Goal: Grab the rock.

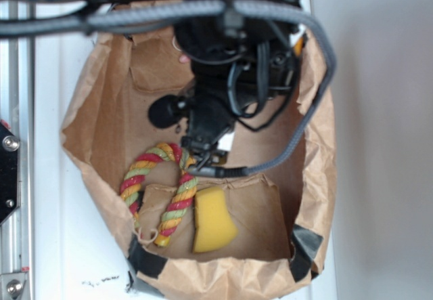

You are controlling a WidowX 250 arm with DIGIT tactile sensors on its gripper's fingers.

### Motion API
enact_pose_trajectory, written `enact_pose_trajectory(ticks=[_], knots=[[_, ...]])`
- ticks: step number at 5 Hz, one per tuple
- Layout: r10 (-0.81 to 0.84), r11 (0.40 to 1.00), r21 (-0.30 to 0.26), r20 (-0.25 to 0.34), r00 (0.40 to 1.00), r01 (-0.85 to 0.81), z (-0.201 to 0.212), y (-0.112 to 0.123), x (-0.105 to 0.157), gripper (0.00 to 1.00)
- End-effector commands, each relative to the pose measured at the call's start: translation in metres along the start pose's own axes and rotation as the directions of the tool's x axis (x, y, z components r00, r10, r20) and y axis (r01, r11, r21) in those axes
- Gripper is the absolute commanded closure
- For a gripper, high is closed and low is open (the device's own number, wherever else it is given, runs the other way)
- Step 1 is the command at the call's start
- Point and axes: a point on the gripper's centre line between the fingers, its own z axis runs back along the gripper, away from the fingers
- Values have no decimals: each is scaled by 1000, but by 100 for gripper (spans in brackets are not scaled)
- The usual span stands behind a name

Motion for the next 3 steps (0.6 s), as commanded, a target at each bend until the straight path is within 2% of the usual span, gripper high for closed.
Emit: enact_pose_trajectory(ticks=[1,2,3], knots=[[130,988,86,8,992,-130,32,-18,6,100],[159,978,133,12,987,-159,31,-30,7,100],[150,977,154,10,989,-150,28,-39,7,100]])
